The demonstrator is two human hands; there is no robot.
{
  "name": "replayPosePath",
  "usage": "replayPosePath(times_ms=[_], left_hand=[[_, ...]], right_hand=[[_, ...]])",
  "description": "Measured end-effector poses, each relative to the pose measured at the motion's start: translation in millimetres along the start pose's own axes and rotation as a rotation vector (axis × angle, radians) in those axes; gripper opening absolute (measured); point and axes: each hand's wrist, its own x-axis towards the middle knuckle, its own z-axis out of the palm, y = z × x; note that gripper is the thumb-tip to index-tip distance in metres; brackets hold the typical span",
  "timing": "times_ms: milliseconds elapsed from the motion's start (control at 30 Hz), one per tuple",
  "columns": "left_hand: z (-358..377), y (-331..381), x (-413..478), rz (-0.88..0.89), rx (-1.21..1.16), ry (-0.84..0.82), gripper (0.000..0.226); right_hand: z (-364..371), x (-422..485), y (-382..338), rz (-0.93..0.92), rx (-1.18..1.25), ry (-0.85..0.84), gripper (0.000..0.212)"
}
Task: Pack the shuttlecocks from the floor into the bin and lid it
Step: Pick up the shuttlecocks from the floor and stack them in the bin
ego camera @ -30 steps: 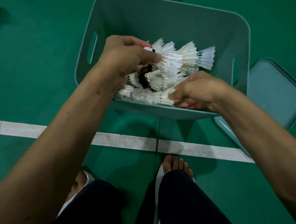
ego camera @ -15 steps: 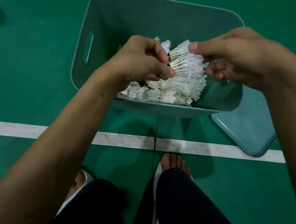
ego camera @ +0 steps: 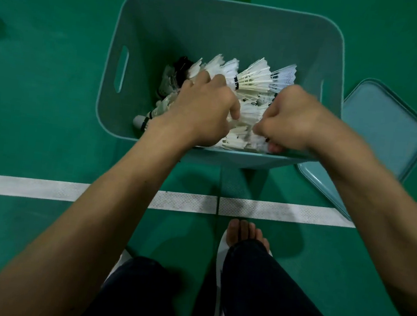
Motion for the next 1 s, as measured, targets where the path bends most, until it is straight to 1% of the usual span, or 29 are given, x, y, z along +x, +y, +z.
replayPosePath(times_ms=[100, 167, 267, 367, 467, 600, 700, 767, 833, 900, 1000], left_hand=[[-1.1, -4.0, 0.8, -0.004, 0.044, -0.001, 0.048], [-3.8, -5.8, 1.0, -0.016, 0.053, -0.012, 0.058], [-5.4, -9.6, 0.3, -0.020, 0.026, -0.024, 0.058], [-4.3, -12.6, -1.2, -0.006, -0.002, -0.037, 0.057], [-3.6, -14.2, -3.0, 0.014, -0.012, -0.044, 0.056], [-5.9, -16.5, -3.6, 0.068, -0.056, -0.033, 0.046], [-2.1, -11.6, -1.5, 0.114, -0.015, -0.070, 0.054], [1.9, -7.8, 2.5, 0.096, -0.002, -0.074, 0.052], [3.9, -8.0, 7.2, 0.065, -0.001, -0.057, 0.046], [4.1, -9.7, 10.0, 0.045, -0.004, -0.056, 0.042], [4.0, -11.2, 10.4, 0.046, 0.010, -0.065, 0.040]], right_hand=[[0.5, 0.6, 1.4, 0.089, 0.291, -0.131, 0.007], [-2.7, 1.2, 5.4, 0.129, 0.359, -0.157, 0.007], [-4.7, 3.7, 10.1, 0.144, 0.348, -0.193, 0.008], [-3.3, 6.9, 9.6, 0.129, 0.266, -0.208, 0.005], [-3.3, 9.0, 8.0, 0.127, 0.258, -0.219, 0.011], [-1.8, 8.3, 10.6, 0.134, 0.275, -0.202, 0.018], [0.9, 10.0, 13.3, 0.133, 0.314, -0.212, 0.018], [2.5, 10.8, 14.3, 0.129, 0.340, -0.224, 0.013], [2.6, 10.8, 15.2, 0.119, 0.340, -0.222, 0.006], [1.1, 11.6, 18.6, 0.109, 0.318, -0.213, 0.007], [1.2, 12.6, 21.5, 0.085, 0.256, -0.206, 0.014]])
